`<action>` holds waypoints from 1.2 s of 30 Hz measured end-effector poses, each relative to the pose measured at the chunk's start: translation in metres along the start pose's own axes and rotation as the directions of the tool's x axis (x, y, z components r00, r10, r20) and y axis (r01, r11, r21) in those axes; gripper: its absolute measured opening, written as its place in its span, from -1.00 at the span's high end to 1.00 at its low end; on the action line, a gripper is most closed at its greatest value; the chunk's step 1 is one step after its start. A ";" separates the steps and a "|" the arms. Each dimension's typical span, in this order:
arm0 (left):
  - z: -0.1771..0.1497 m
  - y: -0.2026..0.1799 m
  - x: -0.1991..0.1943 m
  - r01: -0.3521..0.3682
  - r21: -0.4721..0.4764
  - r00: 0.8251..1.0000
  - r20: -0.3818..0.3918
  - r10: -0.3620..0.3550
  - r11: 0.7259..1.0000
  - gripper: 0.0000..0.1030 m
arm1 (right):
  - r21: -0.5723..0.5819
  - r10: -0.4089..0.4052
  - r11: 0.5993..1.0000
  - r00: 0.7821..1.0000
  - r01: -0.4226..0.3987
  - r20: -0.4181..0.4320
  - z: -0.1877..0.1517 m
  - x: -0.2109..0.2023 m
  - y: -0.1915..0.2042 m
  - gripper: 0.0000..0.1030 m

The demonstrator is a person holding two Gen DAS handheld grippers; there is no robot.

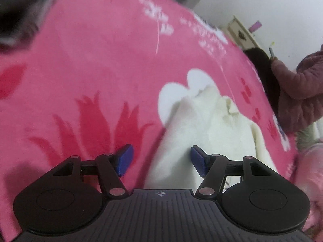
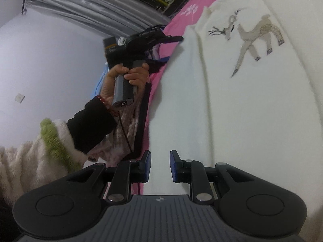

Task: Fold clothes
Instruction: 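Push the sweater side edge inward with the left gripper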

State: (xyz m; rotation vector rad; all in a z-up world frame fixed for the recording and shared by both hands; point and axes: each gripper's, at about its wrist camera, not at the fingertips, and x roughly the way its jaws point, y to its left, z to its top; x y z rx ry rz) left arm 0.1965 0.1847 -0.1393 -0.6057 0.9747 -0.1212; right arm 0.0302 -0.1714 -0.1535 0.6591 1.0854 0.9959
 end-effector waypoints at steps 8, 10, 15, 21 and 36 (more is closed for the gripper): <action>0.004 0.001 0.012 0.134 0.088 0.991 -0.034 -0.131 0.987 0.52 | -0.004 0.054 0.999 0.997 -0.054 -0.048 0.034 0.029 -0.013 0.56; -0.001 -0.012 0.007 0.112 0.143 0.994 -0.001 -0.113 0.983 0.71 | -0.002 0.057 0.998 0.997 -0.057 -0.057 0.038 0.026 -0.018 0.56; -0.010 -0.046 -0.031 -0.024 0.229 0.983 0.181 -0.019 0.973 0.77 | 0.013 0.059 0.998 0.996 -0.058 -0.067 0.046 0.038 -0.023 0.56; -0.001 0.000 0.008 -0.304 0.144 0.940 0.208 0.271 0.942 1.00 | 0.022 0.059 0.998 0.996 -0.058 -0.068 0.049 0.055 -0.024 0.63; 0.043 -0.018 0.044 -0.033 0.074 0.999 0.016 0.032 0.997 0.12 | -0.027 -0.006 1.000 0.997 0.003 -0.082 0.028 0.063 -0.019 0.53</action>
